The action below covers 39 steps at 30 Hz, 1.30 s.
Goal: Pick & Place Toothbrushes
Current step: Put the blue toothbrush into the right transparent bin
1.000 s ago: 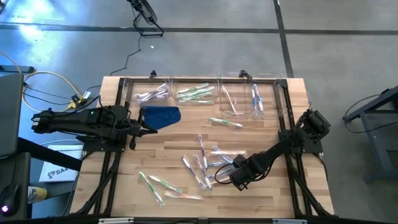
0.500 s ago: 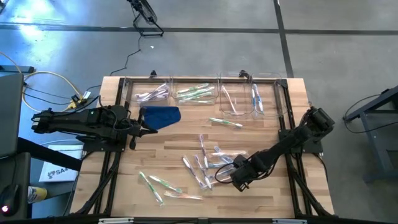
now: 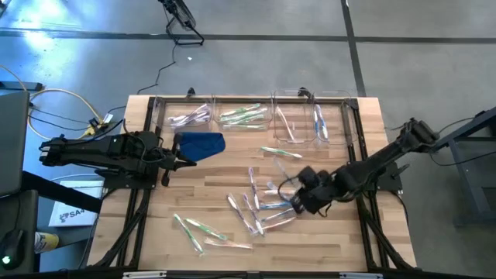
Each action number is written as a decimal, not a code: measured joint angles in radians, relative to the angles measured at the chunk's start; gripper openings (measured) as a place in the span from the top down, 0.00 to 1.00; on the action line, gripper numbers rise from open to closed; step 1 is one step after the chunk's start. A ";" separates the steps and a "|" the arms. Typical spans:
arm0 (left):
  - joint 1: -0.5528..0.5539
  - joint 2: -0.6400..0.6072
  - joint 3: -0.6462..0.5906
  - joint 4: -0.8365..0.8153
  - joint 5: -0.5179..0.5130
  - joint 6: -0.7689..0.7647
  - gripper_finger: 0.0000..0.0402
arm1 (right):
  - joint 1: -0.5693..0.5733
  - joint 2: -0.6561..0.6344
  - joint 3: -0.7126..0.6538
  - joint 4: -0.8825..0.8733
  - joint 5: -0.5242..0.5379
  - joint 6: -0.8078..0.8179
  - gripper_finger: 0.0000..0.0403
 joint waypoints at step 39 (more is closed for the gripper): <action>0.000 0.000 0.000 0.000 0.000 0.008 1.00 | -0.781 -0.097 0.000 -0.052 0.173 -0.474 0.96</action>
